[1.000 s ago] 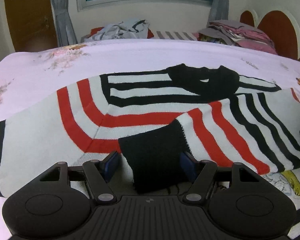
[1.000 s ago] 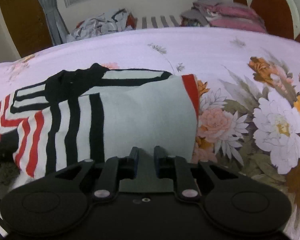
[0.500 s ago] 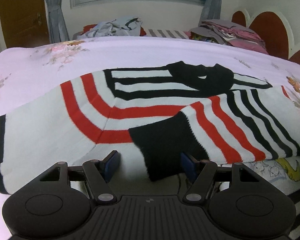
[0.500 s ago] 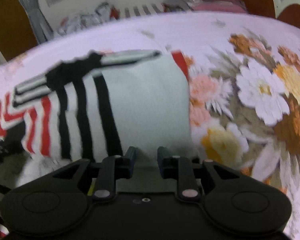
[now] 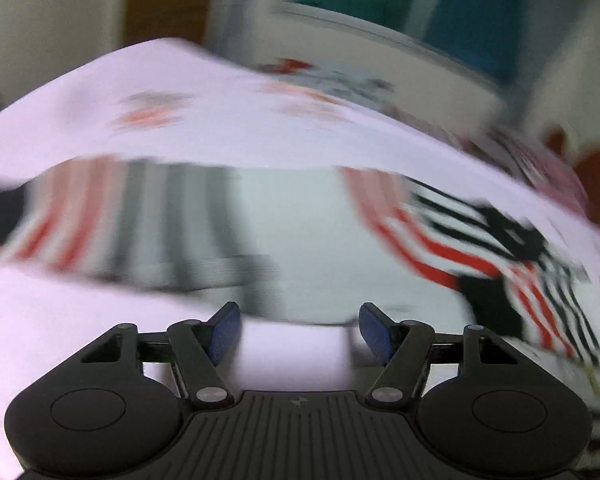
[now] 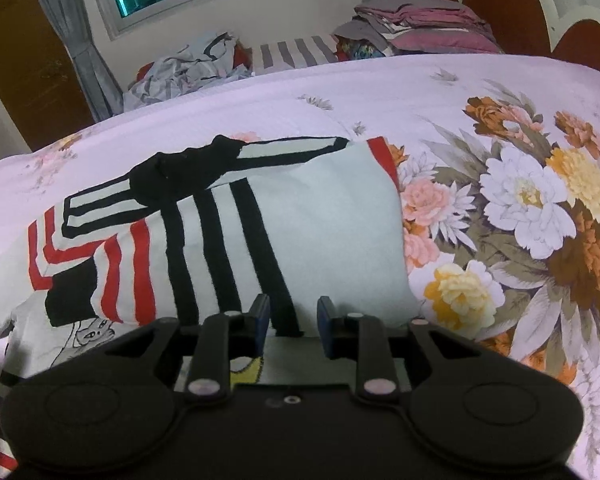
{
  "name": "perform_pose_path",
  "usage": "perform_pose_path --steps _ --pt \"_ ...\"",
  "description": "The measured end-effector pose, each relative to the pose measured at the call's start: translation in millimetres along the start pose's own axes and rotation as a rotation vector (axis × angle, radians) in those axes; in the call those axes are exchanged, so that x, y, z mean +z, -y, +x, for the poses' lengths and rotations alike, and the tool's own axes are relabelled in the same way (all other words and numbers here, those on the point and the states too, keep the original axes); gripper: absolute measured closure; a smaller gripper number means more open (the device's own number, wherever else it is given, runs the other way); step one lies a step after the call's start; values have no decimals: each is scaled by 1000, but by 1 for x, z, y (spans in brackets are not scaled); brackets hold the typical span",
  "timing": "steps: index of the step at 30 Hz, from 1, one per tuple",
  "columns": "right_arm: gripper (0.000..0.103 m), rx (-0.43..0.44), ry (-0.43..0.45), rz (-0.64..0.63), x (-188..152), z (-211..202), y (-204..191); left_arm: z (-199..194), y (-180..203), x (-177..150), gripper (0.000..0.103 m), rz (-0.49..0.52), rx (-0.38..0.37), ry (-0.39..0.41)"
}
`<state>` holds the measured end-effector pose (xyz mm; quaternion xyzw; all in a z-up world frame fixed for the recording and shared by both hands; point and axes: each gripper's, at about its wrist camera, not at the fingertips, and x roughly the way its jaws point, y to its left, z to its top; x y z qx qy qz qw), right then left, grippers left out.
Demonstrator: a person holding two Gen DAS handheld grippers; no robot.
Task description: Fold small clothes
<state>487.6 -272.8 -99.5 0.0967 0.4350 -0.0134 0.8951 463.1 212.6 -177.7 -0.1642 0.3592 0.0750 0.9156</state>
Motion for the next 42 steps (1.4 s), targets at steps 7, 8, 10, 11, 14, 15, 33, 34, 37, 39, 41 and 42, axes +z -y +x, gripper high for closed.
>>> perform_pose_path --steps 7,8,10,11,14,15,33,34,37,39,41,42 --pt "76 -1 -10 2 -3 10 -14 -16 -146 -1 59 -433 58 35" --pt "76 -1 -8 3 -2 10 -17 -14 -156 1 59 -480 38 39" --pt "76 7 -5 5 -1 9 -23 -7 -174 5 59 -585 2 51" --pt "76 9 -2 -2 0 7 -26 -3 -182 6 59 -637 -19 62" --pt "77 7 14 -26 3 0 -34 8 -193 3 59 -753 -58 112" --pt "77 5 22 -28 4 -3 -34 10 -195 2 59 -773 -62 129" --pt "75 -91 81 75 13 -5 20 42 -10 89 98 -198 -165 119" --pt "75 -90 83 76 14 -4 22 45 13 90 98 -154 -184 107" --pt "75 -74 84 101 15 -1 31 56 87 85 98 -16 -239 68" --pt "75 -62 82 124 15 1 37 61 132 79 98 69 -263 42" --pt "75 -49 83 136 15 1 43 68 173 75 98 141 -289 15" --pt "75 -43 85 142 14 1 46 74 195 70 98 188 -302 -2"
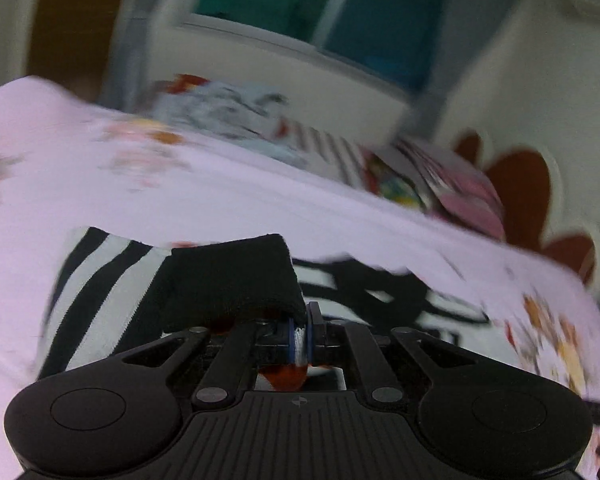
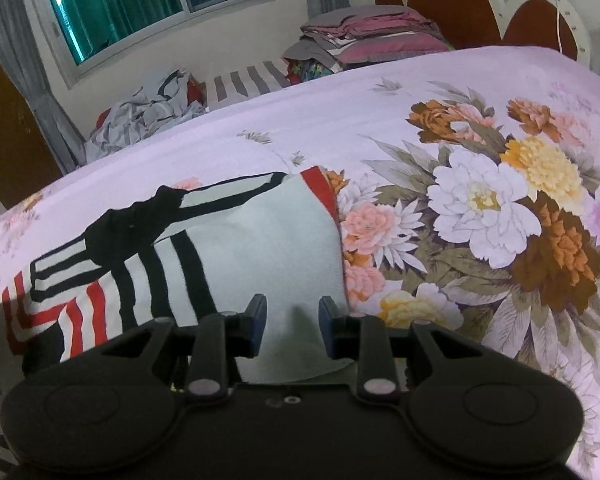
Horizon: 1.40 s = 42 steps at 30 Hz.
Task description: Fold small clothes
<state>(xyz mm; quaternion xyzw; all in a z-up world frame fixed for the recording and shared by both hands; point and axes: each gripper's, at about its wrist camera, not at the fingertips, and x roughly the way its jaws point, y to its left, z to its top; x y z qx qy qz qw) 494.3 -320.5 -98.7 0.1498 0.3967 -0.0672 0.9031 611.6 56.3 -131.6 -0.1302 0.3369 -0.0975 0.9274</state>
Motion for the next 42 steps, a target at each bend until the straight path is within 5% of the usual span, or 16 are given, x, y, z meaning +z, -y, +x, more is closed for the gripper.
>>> perform_pose_path --steps 6,13,14,16,17,18,21,24,25,27,30,35,40,41,42 --pt "73 30 15 44 2 -8 22 28 99 -24 98 212 -35 -110" --pt "69 43 8 91 2 -16 48 48 153 -59 98 346 -14 -222" --pt "65 48 8 100 2 -18 51 48 159 -61 93 364 -9 -222" --pt "60 55 11 105 1 -21 55 49 170 -66 58 409 -59 -226" --pt "60 59 12 106 1 -22 56 48 174 -69 31 415 -103 -236" --pt "60 63 13 108 1 -22 56 44 178 -71 18 420 -150 -244" --pt "60 75 10 110 3 -19 50 26 185 -72 18 433 -176 -192" --pt "60 106 13 88 5 -17 35 5 155 -64 18 341 -168 -153" --pt "60 127 13 74 6 -15 27 -2 139 -61 20 310 -152 -136" --pt "60 156 11 53 6 -12 13 -22 102 -56 38 246 -114 -99" --pt "59 208 3 29 3 -3 -9 -48 40 -54 39 186 14 -49" --pt "59 210 -46 12 0 31 -28 -57 -33 -54 54 101 147 -65" --pt "59 198 -111 -33 -4 69 -44 -49 -52 -55 54 99 143 -91" --pt "64 184 -101 -63 -5 69 -50 -47 -54 -56 54 101 139 -97" --pt "87 183 -103 -89 -6 68 -54 -48 -55 -56 54 108 143 -98"
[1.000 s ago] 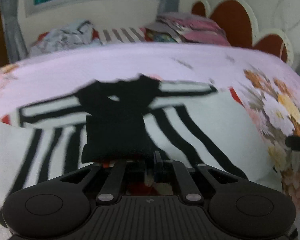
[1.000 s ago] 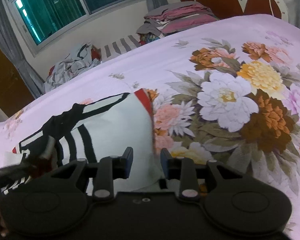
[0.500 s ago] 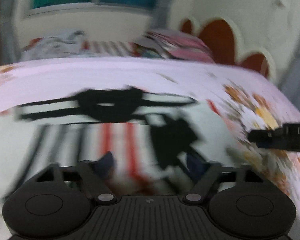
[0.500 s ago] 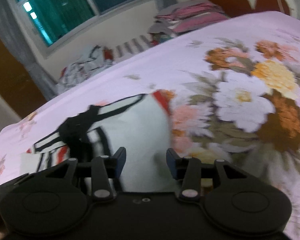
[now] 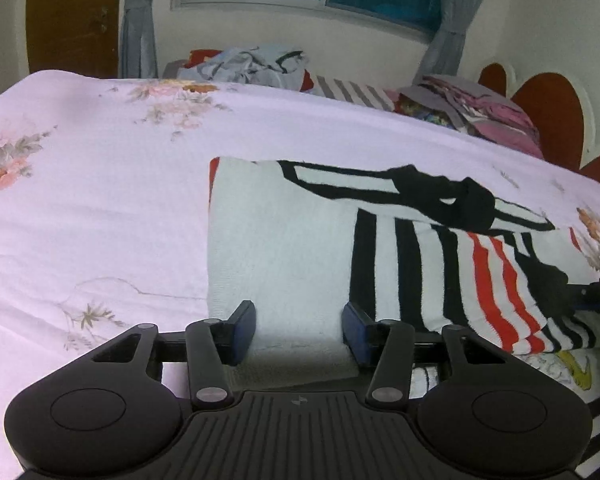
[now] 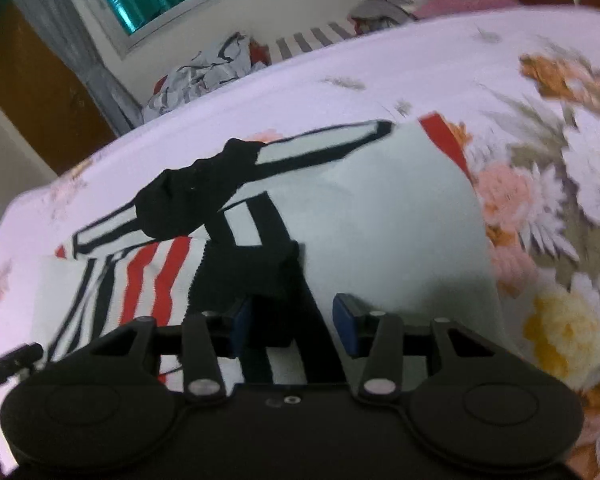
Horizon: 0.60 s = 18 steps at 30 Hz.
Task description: Fold small clothes
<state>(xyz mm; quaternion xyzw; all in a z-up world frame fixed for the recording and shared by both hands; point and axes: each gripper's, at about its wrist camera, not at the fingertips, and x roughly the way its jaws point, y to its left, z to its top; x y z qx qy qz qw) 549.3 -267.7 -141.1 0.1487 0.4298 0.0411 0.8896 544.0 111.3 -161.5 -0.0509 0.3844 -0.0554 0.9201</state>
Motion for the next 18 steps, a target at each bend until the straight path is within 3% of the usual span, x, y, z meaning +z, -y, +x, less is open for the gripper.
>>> perform_pose_path --steps 1,7,11,13,15,18 --pt "99 3 -7 -20 -1 0 -4 5 3 1 54 1 1 -2" --pt "101 -32 74 -94 -15 -43 -13 16 11 0 54 46 -21 -2" --pt "101 -50 -7 -98 -23 -27 -4 22 12 -3 54 76 -17 -17" --pt "100 -33 -20 -38 -20 -23 1 22 13 1 54 77 -18 -27" --pt "90 -48 34 -42 -15 -32 -1 22 13 7 54 81 -23 -29" --pt "87 -41 59 -46 -5 -32 1 33 13 19 54 106 -20 -34"
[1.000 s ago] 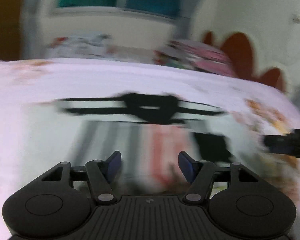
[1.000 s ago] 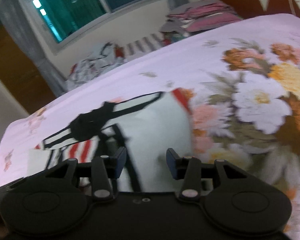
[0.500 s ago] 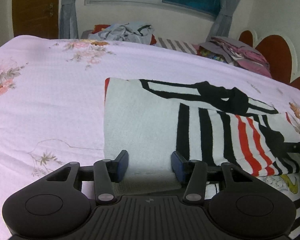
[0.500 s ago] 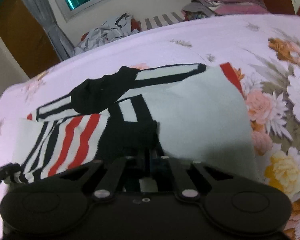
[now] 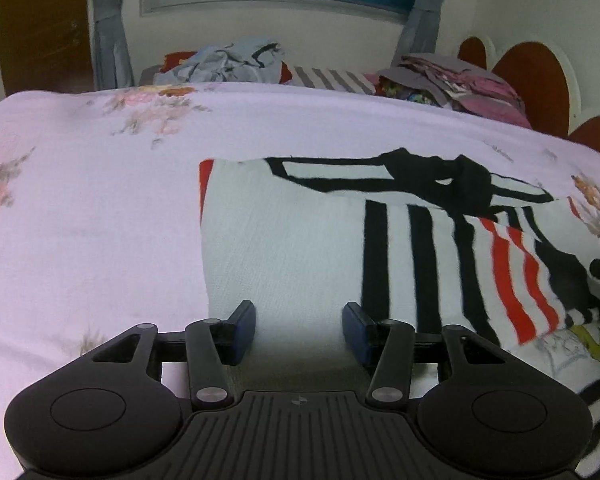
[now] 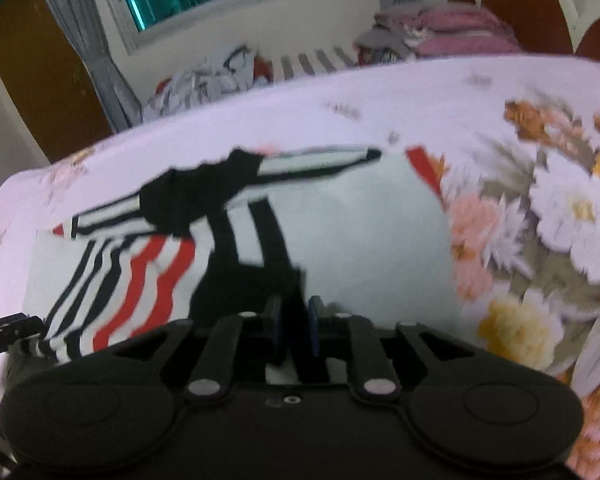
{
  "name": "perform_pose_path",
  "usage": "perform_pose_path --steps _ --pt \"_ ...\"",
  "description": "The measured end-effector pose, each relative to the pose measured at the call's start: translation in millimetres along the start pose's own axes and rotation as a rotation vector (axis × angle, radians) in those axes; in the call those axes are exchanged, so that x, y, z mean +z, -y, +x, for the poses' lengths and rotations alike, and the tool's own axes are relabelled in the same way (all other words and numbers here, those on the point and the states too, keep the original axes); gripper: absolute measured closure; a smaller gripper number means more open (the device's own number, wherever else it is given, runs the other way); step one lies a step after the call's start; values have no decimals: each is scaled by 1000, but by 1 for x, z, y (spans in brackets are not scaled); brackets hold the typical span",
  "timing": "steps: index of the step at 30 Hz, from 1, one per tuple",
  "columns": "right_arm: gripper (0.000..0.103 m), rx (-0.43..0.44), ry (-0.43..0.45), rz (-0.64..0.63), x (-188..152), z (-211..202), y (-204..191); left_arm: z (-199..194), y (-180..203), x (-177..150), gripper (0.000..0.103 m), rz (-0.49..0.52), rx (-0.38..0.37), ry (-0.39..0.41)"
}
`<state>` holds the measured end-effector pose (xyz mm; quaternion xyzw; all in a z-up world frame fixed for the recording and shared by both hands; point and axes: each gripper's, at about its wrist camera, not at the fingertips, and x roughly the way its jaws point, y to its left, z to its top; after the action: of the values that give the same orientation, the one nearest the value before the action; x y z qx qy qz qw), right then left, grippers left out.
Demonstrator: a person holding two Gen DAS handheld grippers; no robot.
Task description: Fold small clothes
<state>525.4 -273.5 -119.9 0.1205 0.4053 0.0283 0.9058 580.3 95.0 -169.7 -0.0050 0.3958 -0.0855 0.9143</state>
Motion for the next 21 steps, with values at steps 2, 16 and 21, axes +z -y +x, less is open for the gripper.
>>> perform_pose_path --steps 2,16,21 --pt "89 -13 -7 -22 7 10 0 13 -7 14 54 -14 -8 -3" --pt "55 -34 53 -102 35 31 -26 44 -6 61 53 -10 -46 17" --pt "95 112 -28 -185 22 55 -95 47 67 34 53 73 -101 -19"
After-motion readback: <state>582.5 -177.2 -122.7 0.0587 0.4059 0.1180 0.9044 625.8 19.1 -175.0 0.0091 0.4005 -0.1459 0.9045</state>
